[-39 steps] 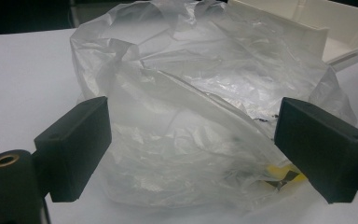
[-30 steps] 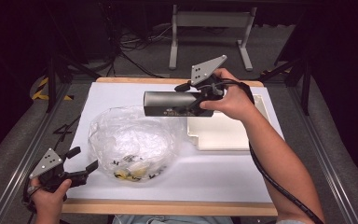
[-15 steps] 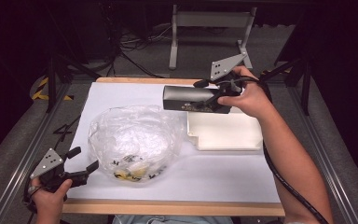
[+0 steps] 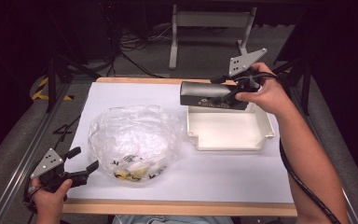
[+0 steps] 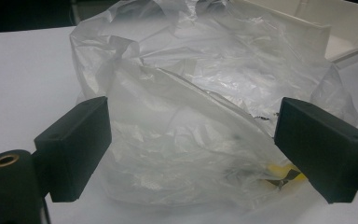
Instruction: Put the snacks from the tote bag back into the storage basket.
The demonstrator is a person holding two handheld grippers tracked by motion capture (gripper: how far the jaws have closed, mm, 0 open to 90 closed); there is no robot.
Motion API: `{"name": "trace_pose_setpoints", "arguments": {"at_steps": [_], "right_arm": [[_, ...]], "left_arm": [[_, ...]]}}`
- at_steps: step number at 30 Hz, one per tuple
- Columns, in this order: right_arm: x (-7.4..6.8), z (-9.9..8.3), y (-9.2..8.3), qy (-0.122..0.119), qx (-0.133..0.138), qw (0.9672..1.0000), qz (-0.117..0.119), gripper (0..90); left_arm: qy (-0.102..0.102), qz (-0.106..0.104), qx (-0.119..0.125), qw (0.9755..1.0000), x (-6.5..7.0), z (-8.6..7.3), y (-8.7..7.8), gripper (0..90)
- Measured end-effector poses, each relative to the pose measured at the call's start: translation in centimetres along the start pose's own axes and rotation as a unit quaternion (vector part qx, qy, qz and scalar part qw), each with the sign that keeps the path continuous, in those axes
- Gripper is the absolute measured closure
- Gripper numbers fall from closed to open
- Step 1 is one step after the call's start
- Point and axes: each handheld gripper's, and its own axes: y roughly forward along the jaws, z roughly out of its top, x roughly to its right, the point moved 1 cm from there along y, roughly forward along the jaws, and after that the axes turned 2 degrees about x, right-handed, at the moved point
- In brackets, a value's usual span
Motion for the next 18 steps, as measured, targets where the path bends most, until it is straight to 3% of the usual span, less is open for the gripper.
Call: {"name": "trace_pose_setpoints", "arguments": {"at_steps": [11, 18], "right_arm": [[0.5, -0.7, -1.6, -0.004, -0.014, 0.9998, -0.01, 28.4], [1.6, -2.4, -2.5, 0.014, -0.016, 0.9994, -0.026, 28.4]], "left_arm": [[0.003, 0.001, 0.0, 1.0, 0.1, 0.0, 0.0, 11.8], [0.001, -0.001, -0.003, 1.0, 0.1, -0.1, 0.1, 11.8]]}}
